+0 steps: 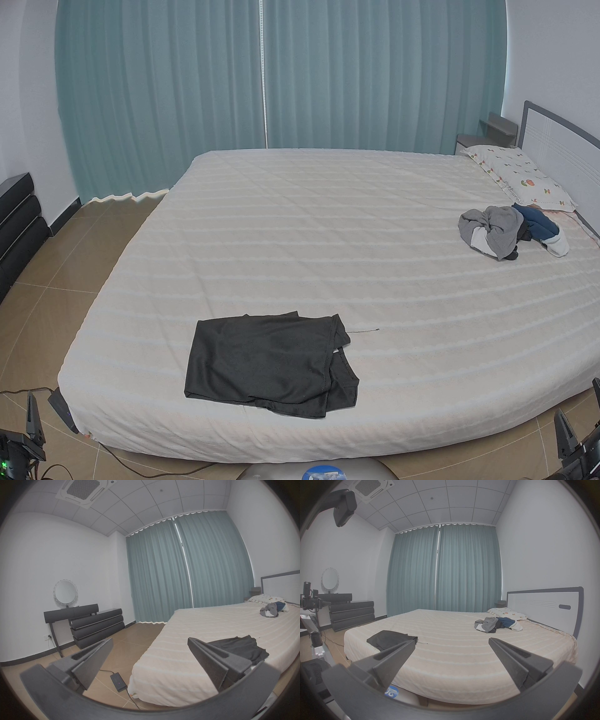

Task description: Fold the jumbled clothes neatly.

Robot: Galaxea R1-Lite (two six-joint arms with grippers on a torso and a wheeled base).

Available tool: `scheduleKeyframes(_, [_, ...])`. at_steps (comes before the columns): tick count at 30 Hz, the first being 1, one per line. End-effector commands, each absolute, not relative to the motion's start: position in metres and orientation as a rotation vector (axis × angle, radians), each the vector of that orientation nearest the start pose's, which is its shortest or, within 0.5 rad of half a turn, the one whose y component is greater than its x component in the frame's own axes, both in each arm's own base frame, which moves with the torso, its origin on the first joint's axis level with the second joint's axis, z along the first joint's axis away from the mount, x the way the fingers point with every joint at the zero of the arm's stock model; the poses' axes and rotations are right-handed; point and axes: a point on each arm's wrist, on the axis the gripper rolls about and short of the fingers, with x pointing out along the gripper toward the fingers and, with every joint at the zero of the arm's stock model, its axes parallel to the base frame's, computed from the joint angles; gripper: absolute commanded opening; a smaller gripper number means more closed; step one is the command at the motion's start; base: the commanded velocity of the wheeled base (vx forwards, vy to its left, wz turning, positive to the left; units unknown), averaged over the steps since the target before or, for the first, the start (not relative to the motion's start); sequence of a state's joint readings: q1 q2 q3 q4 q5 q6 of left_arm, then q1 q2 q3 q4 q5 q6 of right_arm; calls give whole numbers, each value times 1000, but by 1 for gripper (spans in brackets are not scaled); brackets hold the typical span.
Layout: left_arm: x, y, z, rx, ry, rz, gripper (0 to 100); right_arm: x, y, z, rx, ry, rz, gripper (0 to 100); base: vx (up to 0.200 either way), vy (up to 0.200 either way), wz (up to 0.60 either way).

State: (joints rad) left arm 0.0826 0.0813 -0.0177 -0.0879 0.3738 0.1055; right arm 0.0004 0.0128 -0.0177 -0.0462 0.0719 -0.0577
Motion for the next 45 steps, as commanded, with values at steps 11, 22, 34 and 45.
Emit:
scheduleKeyframes(11, [-22, -8, 84, 90, -72, 267, 100, -23, 2, 81, -63, -47, 71, 100, 0, 0, 0])
scheduleKeyframes(22, [-20, -17, 99, -225, 34, -182, 100, -23, 2, 80, -61, -45, 71, 100, 0, 0, 0])
scheduleKeyframes(34, [-33, -10, 93, -203, 72, -419, 100, -23, 2, 80, -57, -45, 71, 100, 0, 0, 0])
scheduleKeyframes(45, [-23, 0, 76, 40, -5, -1, 100, -23, 2, 80, -55, -46, 71, 100, 0, 0, 0])
